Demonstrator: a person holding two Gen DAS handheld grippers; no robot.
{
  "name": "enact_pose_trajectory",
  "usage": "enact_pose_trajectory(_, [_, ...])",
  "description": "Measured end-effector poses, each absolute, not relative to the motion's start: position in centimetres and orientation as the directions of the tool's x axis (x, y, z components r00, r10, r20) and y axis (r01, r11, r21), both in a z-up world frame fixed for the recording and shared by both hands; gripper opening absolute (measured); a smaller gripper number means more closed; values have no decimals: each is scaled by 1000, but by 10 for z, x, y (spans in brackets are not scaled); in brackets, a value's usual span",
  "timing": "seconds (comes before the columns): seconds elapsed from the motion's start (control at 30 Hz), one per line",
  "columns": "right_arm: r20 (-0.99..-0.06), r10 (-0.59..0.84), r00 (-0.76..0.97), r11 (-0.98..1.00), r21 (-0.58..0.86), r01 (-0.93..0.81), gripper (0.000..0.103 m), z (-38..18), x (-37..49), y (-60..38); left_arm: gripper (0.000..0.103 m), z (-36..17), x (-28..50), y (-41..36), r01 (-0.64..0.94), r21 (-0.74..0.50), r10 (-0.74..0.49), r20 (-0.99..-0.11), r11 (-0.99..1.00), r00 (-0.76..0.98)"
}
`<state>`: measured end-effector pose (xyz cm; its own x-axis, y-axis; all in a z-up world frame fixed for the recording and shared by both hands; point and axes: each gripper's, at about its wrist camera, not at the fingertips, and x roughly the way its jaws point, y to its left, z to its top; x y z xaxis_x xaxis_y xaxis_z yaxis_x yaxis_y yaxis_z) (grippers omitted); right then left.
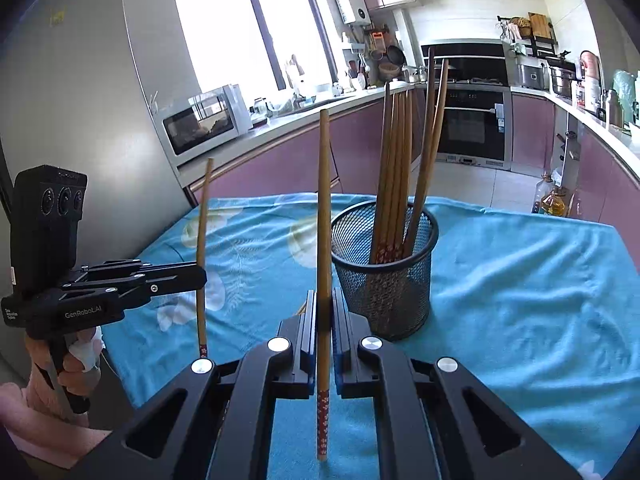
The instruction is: Organize utensils
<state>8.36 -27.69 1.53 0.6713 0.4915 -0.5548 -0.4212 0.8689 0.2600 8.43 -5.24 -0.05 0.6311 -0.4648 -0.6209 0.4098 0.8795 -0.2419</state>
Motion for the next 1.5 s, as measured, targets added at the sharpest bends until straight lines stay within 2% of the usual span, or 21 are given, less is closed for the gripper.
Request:
enact_pose_trajectory(0.73, [-471, 488, 735, 873, 256, -416, 6, 47, 94, -288, 8, 49, 94, -65, 450, -263, -518, -521, 853, 678])
enact_pose_trajectory(1.5, [-382, 497, 779, 867, 243, -434, 6, 87, 115, -289, 8, 99, 110, -93, 509, -212, -547, -443, 834, 711])
